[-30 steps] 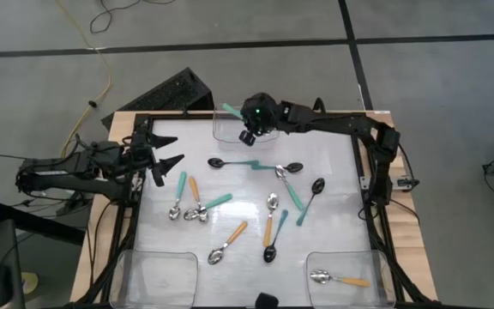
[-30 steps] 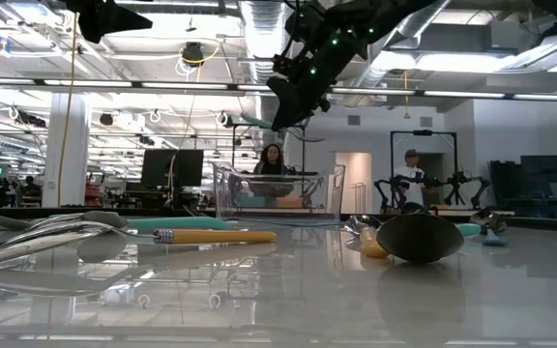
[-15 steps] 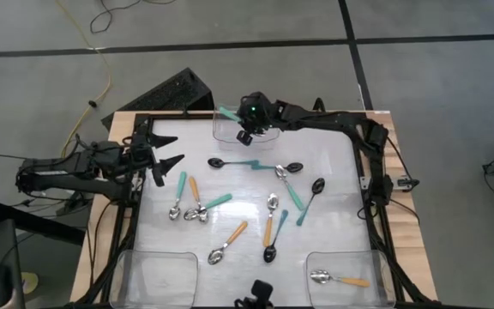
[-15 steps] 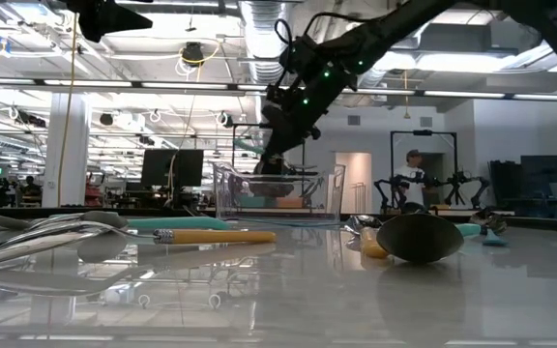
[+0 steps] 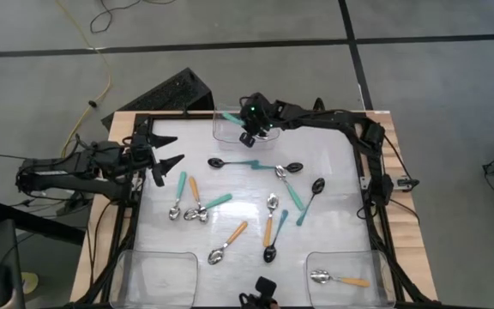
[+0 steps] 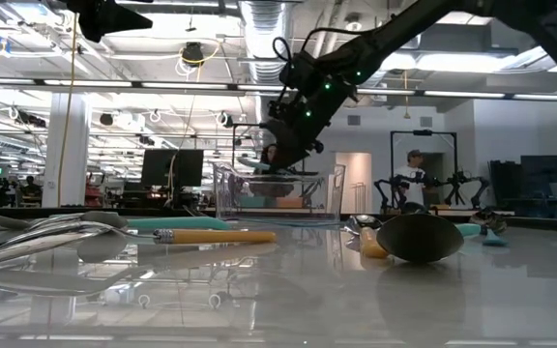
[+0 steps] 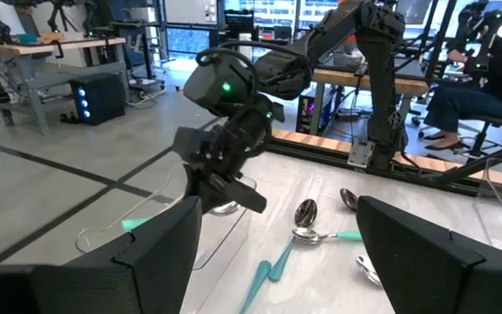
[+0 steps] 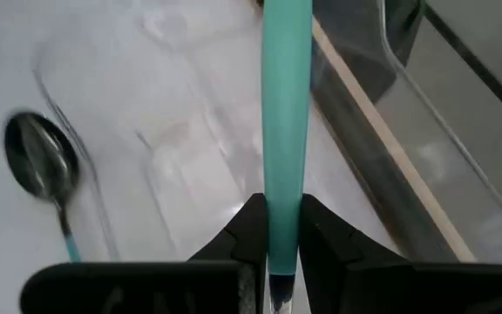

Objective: Sort silverware by color (type)
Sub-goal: Put the middle right blue spoon into the top transparent bin

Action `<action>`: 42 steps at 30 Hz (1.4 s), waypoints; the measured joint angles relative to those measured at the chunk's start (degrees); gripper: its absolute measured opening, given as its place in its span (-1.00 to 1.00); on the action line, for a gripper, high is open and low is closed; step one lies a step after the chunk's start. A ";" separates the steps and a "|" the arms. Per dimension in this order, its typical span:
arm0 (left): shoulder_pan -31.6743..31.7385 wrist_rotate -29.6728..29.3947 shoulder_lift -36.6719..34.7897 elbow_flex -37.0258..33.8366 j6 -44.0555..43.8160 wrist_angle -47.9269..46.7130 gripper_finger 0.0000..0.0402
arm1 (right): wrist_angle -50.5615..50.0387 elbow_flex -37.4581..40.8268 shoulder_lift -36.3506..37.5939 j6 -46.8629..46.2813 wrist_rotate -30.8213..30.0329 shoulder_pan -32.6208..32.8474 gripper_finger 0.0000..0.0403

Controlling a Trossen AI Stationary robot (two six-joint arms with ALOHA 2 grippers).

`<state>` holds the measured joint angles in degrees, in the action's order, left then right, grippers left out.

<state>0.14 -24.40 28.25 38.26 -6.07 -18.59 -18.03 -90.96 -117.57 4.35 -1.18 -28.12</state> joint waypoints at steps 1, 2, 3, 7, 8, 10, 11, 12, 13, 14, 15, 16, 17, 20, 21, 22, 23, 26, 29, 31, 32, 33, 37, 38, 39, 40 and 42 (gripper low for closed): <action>0.00 0.00 -0.01 0.00 0.00 0.00 0.46 | -0.17 -0.04 -0.18 -0.57 0.01 -0.02 -0.66; 0.00 0.00 -0.01 0.00 0.00 0.00 0.46 | -1.22 0.00 -0.33 -1.23 -0.01 -0.29 -0.66; 0.00 0.02 0.00 0.00 0.02 0.00 0.46 | -1.71 0.09 -0.79 -1.54 -0.01 -0.52 -0.66; 0.00 0.02 0.00 0.00 0.02 -0.02 0.46 | -2.33 0.14 -2.98 -1.91 -0.20 -0.71 -0.66; 0.00 0.02 -0.02 0.00 0.02 0.01 0.46 | -1.71 0.15 -3.44 -1.95 -0.19 -0.71 -0.66; 0.00 0.02 -0.01 0.00 0.04 0.00 0.46 | -1.90 0.09 -3.75 -1.96 -0.14 -0.85 -0.66; 0.00 0.00 -0.01 0.00 0.04 0.00 0.46 | -2.26 0.11 -3.75 -1.98 -0.09 -0.85 -0.66; 0.00 0.02 -0.02 0.00 0.07 0.00 0.46 | -2.11 0.11 -3.75 -1.98 -0.12 -0.85 -0.66; 0.00 0.02 -0.01 0.00 0.07 0.00 0.46 | -2.15 0.09 -3.73 -1.98 -0.14 -0.92 -0.66; 0.00 0.01 -0.01 0.00 0.07 0.00 0.46 | -2.46 0.09 -3.70 -2.02 -0.16 -1.03 -0.66; 0.00 0.02 -0.02 0.00 0.07 0.00 0.46 | -2.58 0.09 -3.70 -2.33 -0.16 -1.24 -0.66; 0.00 0.02 -0.02 0.00 0.08 0.00 0.46 | -2.59 0.09 -3.70 -2.77 -0.16 -1.37 -0.66; 0.00 0.02 -0.02 0.00 0.09 0.00 0.46 | -2.75 0.09 -3.70 -3.14 -0.16 -1.67 -0.66; 0.00 0.02 -0.02 0.00 0.11 0.00 0.46 | -3.95 0.09 -3.68 -3.29 -0.14 -2.05 -0.66; 0.00 0.02 -0.02 0.00 0.13 0.00 0.46 | -4.59 0.09 -3.68 -3.22 -0.16 -2.08 -0.66; 0.00 0.02 -0.02 0.00 0.14 0.00 0.46 | -4.92 0.09 -3.68 -3.08 -0.20 -2.08 -0.66; 0.00 0.02 0.00 0.00 0.36 -0.02 0.46 | -4.91 0.09 -3.68 -3.05 -0.20 -2.08 -0.66; 0.00 0.02 -0.02 0.00 0.97 0.00 0.46 | -4.73 0.09 -3.66 -3.69 -0.20 -2.04 -0.66; 0.00 0.02 0.00 0.00 0.92 0.00 0.46 | -4.96 0.09 -3.78 -3.86 -0.19 -2.23 -0.66; 0.00 0.02 -0.02 0.00 0.92 0.00 0.46 | -3.53 -0.06 -4.89 -3.64 -0.25 -1.97 -0.66; 0.00 0.02 -0.01 0.00 0.91 -0.02 0.46 | -3.79 -0.04 -5.26 -3.79 -0.37 -2.04 -0.66; 0.00 0.02 0.00 0.00 0.90 -0.02 0.46 | -4.76 0.15 -5.41 -4.09 -0.21 -2.16 -0.66; 0.00 0.02 0.00 0.00 0.87 -0.02 0.46 | -4.28 -0.04 -5.15 -4.40 -0.16 -2.29 -0.66; 0.00 0.02 -0.02 0.00 0.87 -0.02 0.46 | -4.56 -0.04 -5.15 -4.41 -0.16 -2.32 -0.66; 0.00 0.02 0.00 0.00 0.85 -0.02 0.46 | -4.61 -0.03 -5.16 -4.49 -0.15 -2.34 -0.66; 0.00 0.02 0.00 0.00 0.85 -0.02 0.46 | -4.78 0.03 -5.21 -4.51 -0.16 -2.34 -0.66; 0.00 0.02 0.00 0.00 0.83 -0.02 0.46 | -4.85 0.06 -5.23 -4.59 -0.16 -2.36 -0.66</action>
<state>0.14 -24.38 28.25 38.26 -5.23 -18.61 -22.88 -90.89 -122.80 -0.24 -1.34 -30.48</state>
